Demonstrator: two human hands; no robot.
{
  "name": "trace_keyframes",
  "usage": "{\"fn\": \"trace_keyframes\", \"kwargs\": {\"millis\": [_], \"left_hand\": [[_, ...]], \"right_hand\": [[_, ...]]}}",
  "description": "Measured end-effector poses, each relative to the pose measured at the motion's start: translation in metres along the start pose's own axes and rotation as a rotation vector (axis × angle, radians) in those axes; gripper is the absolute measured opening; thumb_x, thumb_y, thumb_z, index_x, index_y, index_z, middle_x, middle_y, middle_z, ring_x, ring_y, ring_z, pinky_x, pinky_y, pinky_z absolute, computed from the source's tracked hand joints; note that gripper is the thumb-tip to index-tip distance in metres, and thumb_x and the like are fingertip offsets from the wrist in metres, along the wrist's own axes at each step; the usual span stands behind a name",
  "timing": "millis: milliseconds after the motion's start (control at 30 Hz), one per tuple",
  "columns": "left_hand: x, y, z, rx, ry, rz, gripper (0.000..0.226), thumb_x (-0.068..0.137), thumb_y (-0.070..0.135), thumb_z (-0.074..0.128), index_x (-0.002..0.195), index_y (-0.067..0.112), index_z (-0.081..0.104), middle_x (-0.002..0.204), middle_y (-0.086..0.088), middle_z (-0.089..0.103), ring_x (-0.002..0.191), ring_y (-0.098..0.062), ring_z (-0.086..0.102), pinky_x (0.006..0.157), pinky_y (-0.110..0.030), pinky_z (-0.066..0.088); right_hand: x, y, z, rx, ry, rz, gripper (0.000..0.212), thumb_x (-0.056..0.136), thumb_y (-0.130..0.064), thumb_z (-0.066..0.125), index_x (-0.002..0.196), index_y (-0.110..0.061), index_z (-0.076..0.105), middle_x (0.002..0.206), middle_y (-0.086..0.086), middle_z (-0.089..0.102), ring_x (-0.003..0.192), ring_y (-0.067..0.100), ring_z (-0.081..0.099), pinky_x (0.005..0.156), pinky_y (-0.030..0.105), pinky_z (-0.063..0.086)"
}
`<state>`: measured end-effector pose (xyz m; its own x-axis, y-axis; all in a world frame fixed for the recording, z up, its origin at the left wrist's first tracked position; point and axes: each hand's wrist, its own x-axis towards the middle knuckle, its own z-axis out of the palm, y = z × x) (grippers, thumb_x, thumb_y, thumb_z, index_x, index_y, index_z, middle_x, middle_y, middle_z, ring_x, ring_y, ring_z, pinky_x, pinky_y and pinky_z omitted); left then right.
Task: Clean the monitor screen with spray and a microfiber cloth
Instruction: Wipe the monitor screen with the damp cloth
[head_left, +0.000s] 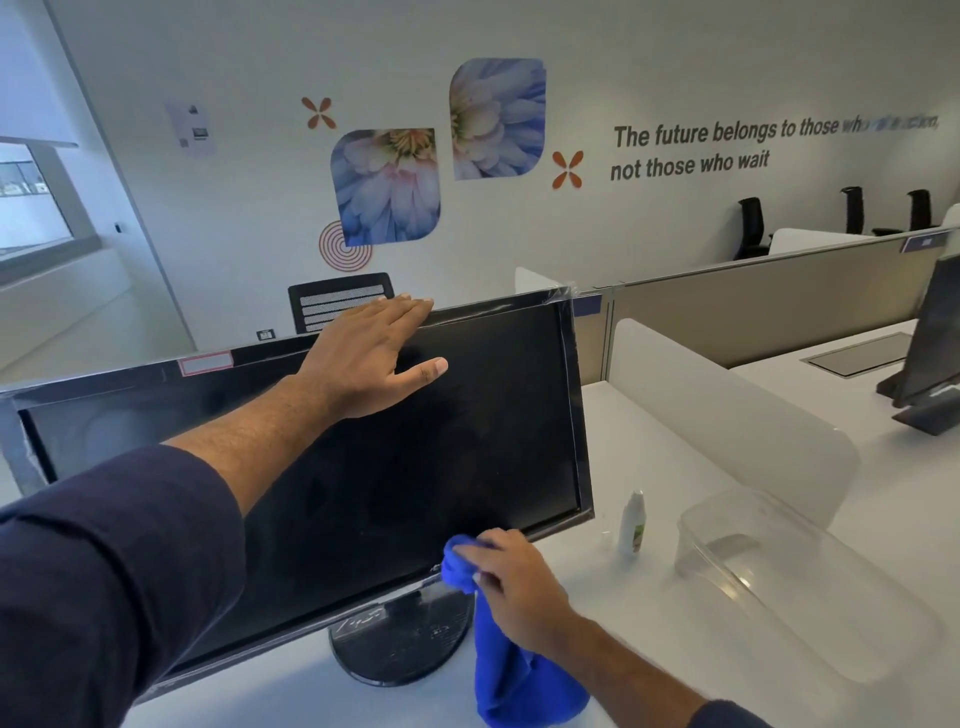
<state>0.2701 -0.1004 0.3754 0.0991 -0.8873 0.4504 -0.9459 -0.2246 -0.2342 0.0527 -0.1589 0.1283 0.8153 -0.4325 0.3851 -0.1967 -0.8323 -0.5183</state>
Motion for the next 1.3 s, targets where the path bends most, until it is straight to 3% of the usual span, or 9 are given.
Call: {"fn": "trace_keyframes", "kwargs": {"millis": [100,167,300,433,633,767,900,1100,1300], "left_hand": [[0.0,0.001,0.001,0.004,0.0,-0.002,0.09,0.088,0.081,0.013,0.156,0.023,0.025,0.16,-0.003,0.033,0.147,-0.021,0.031,0.118,-0.04,0.024],[0.001,0.002,0.002,0.005,0.003,-0.006,0.088,0.089,0.08,0.015,0.156,0.023,0.025,0.16,-0.004,0.034,0.147,-0.022,0.031,0.118,-0.039,0.023],[0.001,0.0,0.002,0.004,0.005,-0.009,0.089,0.088,0.08,0.015,0.156,0.023,0.026,0.16,-0.004,0.034,0.147,-0.022,0.031,0.118,-0.04,0.024],[0.002,0.001,0.002,-0.008,0.011,-0.009,0.091,0.087,0.08,0.015,0.155,0.021,0.028,0.159,-0.005,0.037,0.146,-0.022,0.033,0.117,-0.04,0.025],[0.002,0.003,0.002,-0.001,0.022,-0.007,0.087,0.089,0.078,0.018,0.155,0.022,0.028,0.159,-0.004,0.036,0.146,-0.022,0.032,0.118,-0.039,0.024],[0.001,0.002,0.003,0.0,0.028,-0.006,0.087,0.09,0.077,0.018,0.155,0.021,0.028,0.158,-0.005,0.037,0.146,-0.022,0.033,0.118,-0.039,0.024],[0.001,0.003,0.003,0.006,0.034,-0.007,0.086,0.09,0.077,0.02,0.155,0.021,0.029,0.158,-0.004,0.037,0.146,-0.022,0.033,0.117,-0.038,0.023],[0.0,-0.001,0.004,0.001,0.041,-0.012,0.086,0.091,0.076,0.02,0.155,0.02,0.03,0.158,-0.004,0.038,0.146,-0.022,0.033,0.118,-0.038,0.023],[0.002,0.003,0.005,0.011,0.043,-0.009,0.084,0.091,0.076,0.02,0.155,0.021,0.029,0.158,-0.003,0.038,0.146,-0.022,0.033,0.118,-0.038,0.021]], "right_hand": [[0.0,0.014,-0.023,0.18,0.329,0.108,0.044,0.091,-0.001,0.056,0.133,-0.014,0.059,0.125,-0.004,0.061,0.114,0.014,0.055,0.102,0.021,0.038],[0.015,0.021,-0.043,0.181,0.5,0.164,0.04,0.092,0.002,0.057,0.131,-0.009,0.059,0.123,-0.003,0.059,0.113,0.015,0.055,0.102,0.021,0.039],[0.051,0.019,-0.066,0.119,0.614,0.178,0.037,0.093,0.005,0.054,0.129,-0.003,0.06,0.12,0.001,0.053,0.109,0.015,0.051,0.097,0.021,0.041],[0.052,0.003,-0.032,0.011,0.487,0.063,0.037,0.093,0.002,0.053,0.129,-0.003,0.062,0.123,0.007,0.057,0.11,0.019,0.052,0.097,0.028,0.045],[0.008,-0.01,0.022,-0.118,-0.086,-0.24,0.044,0.085,-0.004,0.047,0.125,-0.017,0.061,0.123,-0.005,0.053,0.108,0.02,0.048,0.097,0.037,0.042],[0.021,-0.02,0.001,0.061,0.097,-0.2,0.034,0.091,-0.001,0.049,0.122,-0.008,0.063,0.118,0.003,0.059,0.106,0.023,0.054,0.093,0.036,0.046],[0.059,-0.052,-0.007,0.036,0.308,-0.23,0.039,0.092,-0.002,0.055,0.129,-0.009,0.061,0.122,0.003,0.058,0.108,0.021,0.055,0.093,0.033,0.048],[0.064,-0.081,0.028,-0.301,0.078,-0.317,0.06,0.073,-0.011,0.062,0.131,-0.022,0.054,0.118,0.001,0.051,0.1,0.026,0.052,0.077,0.038,0.047],[0.034,-0.058,0.04,-0.334,-0.228,-0.479,0.039,0.077,-0.003,0.058,0.114,-0.016,0.06,0.111,0.004,0.052,0.099,0.026,0.046,0.085,0.045,0.047]]}}
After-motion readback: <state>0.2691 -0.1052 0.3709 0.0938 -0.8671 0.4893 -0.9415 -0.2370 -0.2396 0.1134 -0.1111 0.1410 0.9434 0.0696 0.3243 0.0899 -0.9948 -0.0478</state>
